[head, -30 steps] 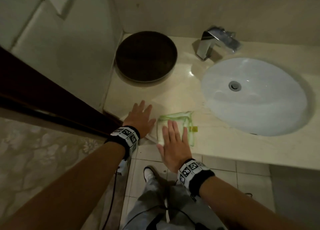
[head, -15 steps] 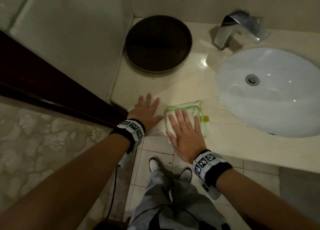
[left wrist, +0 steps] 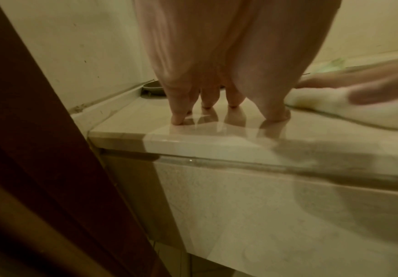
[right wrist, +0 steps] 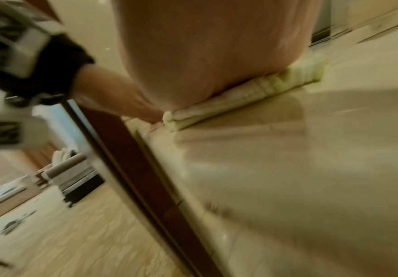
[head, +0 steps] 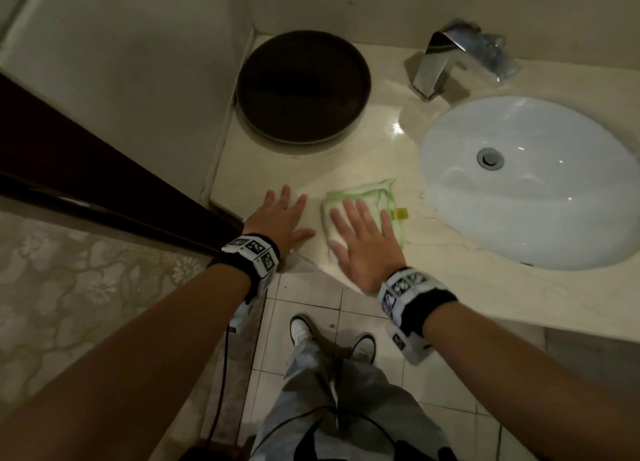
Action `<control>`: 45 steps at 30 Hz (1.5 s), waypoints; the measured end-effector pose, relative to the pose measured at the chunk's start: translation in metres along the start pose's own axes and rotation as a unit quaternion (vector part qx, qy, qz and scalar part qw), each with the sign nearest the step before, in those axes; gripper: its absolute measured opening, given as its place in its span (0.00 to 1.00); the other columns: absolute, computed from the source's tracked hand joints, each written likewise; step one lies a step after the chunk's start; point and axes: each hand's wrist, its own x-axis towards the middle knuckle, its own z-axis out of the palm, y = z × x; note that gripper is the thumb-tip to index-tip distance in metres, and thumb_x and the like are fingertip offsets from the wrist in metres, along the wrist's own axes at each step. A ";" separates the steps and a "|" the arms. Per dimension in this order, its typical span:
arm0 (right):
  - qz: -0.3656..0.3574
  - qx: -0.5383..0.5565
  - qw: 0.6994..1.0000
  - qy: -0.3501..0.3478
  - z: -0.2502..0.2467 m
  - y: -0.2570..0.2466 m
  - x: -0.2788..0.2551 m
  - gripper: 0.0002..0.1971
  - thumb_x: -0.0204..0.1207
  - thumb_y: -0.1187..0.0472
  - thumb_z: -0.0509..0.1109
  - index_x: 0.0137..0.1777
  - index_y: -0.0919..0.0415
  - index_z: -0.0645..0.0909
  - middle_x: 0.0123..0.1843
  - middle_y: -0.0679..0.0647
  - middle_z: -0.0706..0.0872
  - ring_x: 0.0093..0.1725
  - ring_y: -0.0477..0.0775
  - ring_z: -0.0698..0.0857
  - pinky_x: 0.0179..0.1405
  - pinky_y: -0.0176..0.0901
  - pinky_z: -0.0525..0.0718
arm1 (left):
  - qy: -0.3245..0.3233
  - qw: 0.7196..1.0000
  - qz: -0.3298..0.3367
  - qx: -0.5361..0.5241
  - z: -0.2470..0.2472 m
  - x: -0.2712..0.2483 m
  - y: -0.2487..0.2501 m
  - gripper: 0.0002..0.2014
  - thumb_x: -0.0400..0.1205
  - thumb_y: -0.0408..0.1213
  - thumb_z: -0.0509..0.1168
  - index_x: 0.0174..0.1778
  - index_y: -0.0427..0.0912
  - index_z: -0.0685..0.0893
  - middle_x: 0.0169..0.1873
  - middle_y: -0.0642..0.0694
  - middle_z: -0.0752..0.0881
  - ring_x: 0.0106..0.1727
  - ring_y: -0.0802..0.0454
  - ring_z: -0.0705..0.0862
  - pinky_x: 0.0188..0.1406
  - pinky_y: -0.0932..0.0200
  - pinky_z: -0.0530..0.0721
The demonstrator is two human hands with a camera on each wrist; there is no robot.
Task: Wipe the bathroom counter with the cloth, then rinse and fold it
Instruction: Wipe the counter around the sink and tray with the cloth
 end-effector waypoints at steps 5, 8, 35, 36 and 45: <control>0.055 0.007 0.998 0.003 -0.030 0.030 0.066 0.30 0.84 0.39 0.34 0.85 0.44 0.35 0.86 0.49 0.33 0.85 0.53 0.33 0.82 0.64 0.35 | -0.006 1.000 0.003 0.012 -0.002 0.000 -0.001 0.38 0.84 0.61 0.53 0.85 0.53 0.41 0.85 0.41 0.40 0.84 0.35 0.43 0.78 0.38 0.59; 0.076 0.008 0.997 0.013 -0.045 0.046 0.100 0.31 0.84 0.39 0.36 0.85 0.44 0.38 0.87 0.49 0.35 0.85 0.53 0.35 0.82 0.64 0.36 | -0.007 1.000 0.007 0.019 -0.003 0.000 -0.002 0.38 0.84 0.61 0.53 0.85 0.53 0.41 0.85 0.41 0.41 0.84 0.35 0.44 0.78 0.38 0.60; 0.063 -0.003 0.997 0.054 -0.032 0.065 0.063 0.34 0.81 0.34 0.33 0.86 0.45 0.43 0.88 0.52 0.41 0.86 0.56 0.42 0.82 0.64 0.41 | -0.013 1.000 0.004 0.012 -0.008 -0.001 0.001 0.39 0.83 0.62 0.54 0.85 0.52 0.44 0.85 0.40 0.43 0.84 0.33 0.45 0.78 0.36 0.61; 0.078 0.003 0.995 0.058 -0.038 0.068 0.075 0.33 0.82 0.35 0.35 0.86 0.45 0.41 0.88 0.51 0.40 0.86 0.56 0.40 0.82 0.64 0.39 | -0.014 1.000 0.003 0.011 -0.009 -0.002 0.000 0.39 0.83 0.62 0.54 0.85 0.52 0.44 0.85 0.40 0.42 0.84 0.33 0.45 0.78 0.36 0.61; 0.132 0.014 0.991 0.018 -0.050 0.065 0.087 0.32 0.84 0.38 0.37 0.85 0.46 0.38 0.87 0.52 0.35 0.85 0.57 0.36 0.82 0.67 0.40 | -0.011 1.000 0.006 0.019 -0.006 -0.003 0.002 0.39 0.84 0.61 0.54 0.85 0.51 0.43 0.85 0.40 0.43 0.84 0.34 0.45 0.78 0.38 0.62</control>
